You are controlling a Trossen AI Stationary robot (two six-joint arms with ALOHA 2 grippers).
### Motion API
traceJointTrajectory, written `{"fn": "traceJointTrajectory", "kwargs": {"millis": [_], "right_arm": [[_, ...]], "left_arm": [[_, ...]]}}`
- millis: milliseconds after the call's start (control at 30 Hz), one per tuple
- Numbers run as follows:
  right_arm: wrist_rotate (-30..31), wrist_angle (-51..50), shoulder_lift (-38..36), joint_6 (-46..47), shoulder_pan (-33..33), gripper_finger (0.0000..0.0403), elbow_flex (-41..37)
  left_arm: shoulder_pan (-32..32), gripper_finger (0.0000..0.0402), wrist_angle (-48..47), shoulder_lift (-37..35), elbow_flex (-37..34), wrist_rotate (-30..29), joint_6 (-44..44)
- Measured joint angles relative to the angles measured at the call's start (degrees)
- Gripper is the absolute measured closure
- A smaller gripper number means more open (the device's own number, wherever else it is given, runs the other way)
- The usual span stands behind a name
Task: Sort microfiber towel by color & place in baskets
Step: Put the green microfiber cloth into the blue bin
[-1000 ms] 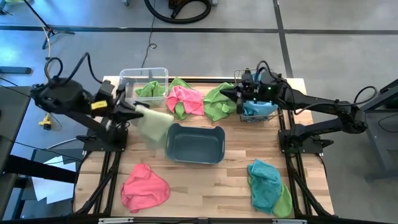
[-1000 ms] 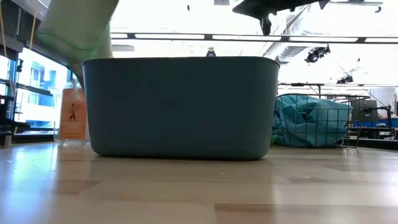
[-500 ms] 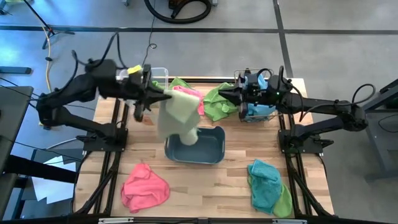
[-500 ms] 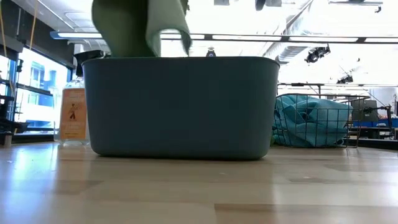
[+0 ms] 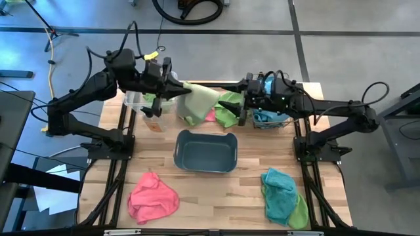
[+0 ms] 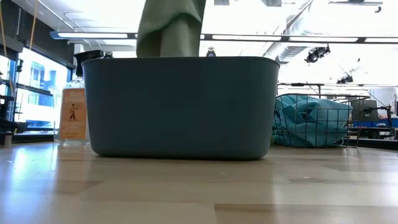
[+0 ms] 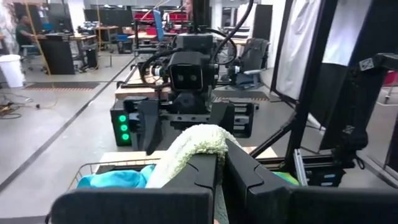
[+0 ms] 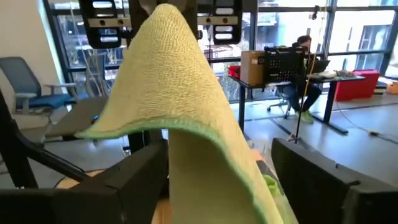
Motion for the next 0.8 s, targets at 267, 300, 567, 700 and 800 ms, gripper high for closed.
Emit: {"fn": "traceJointTrajectory", "kwargs": {"millis": [267, 300, 567, 700, 800], "right_arm": [[-4.32, -5.40, 4.43, 0.14, -0.24, 0.0104, 7.74], [-5.87, -5.37, 5.43, 0.23, -0.24, 0.0104, 8.58], [-7.93, -5.40, 12.99, -0.04, 1.37, 0.0104, 13.91], [-7.93, -4.55, 15.36, -0.05, 1.58, 0.0104, 15.59], [-7.43, -2.33, 17.05, -0.05, 1.58, 0.0104, 16.56]], "left_arm": [[-0.01, 0.0401, 1.07, -1.76, 0.00, -0.36, 0.07], [0.00, 0.0401, 1.60, -1.61, 0.00, -0.73, 0.06], [0.04, 0.0401, 5.92, 0.54, 0.00, -4.60, 1.49], [0.02, 0.0401, 8.85, 1.26, 0.00, -4.72, 1.48], [0.02, 0.0401, 10.98, 2.21, 0.00, -3.69, 1.03]]}}
